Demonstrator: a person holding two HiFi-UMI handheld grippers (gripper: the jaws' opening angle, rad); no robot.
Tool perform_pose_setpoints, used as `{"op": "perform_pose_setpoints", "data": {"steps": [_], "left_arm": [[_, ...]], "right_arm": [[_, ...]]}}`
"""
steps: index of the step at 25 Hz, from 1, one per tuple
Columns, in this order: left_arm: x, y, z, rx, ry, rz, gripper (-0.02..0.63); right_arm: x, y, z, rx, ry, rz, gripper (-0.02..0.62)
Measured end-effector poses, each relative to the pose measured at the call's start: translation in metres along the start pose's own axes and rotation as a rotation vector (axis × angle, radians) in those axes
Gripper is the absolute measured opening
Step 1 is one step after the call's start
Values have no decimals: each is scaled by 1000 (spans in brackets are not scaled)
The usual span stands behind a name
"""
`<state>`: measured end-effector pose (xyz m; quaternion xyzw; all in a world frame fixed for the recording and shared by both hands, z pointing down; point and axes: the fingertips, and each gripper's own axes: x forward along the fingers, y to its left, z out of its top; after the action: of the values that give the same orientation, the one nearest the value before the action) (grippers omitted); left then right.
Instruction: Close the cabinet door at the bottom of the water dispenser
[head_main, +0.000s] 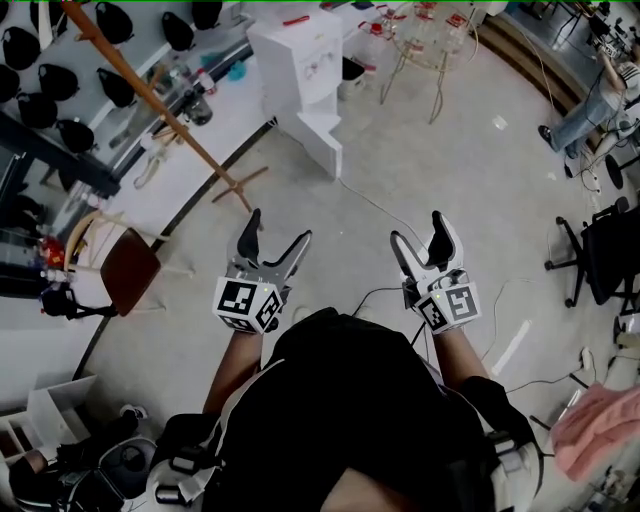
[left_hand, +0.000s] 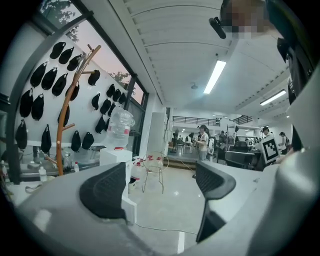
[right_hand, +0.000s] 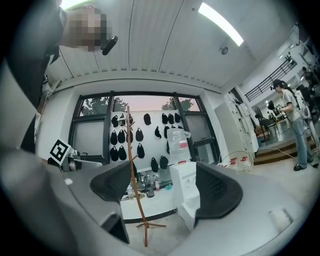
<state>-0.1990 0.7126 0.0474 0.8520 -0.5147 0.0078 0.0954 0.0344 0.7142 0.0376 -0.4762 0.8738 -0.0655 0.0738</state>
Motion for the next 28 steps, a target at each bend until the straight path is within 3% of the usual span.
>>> {"op": "perform_pose_setpoints", "data": {"steps": [16,22,28], "left_arm": [[29,-94,-6,25,-3,58,431],[30,-91,-16,22,25,77,431],[62,-69,-12,12,5,25,431]], "right_arm": [[-68,-93,7,44,11,-11,426],[-69,-112,1,72,13,-36,425],[-45,-111,0,40,27,-47,425]]}}
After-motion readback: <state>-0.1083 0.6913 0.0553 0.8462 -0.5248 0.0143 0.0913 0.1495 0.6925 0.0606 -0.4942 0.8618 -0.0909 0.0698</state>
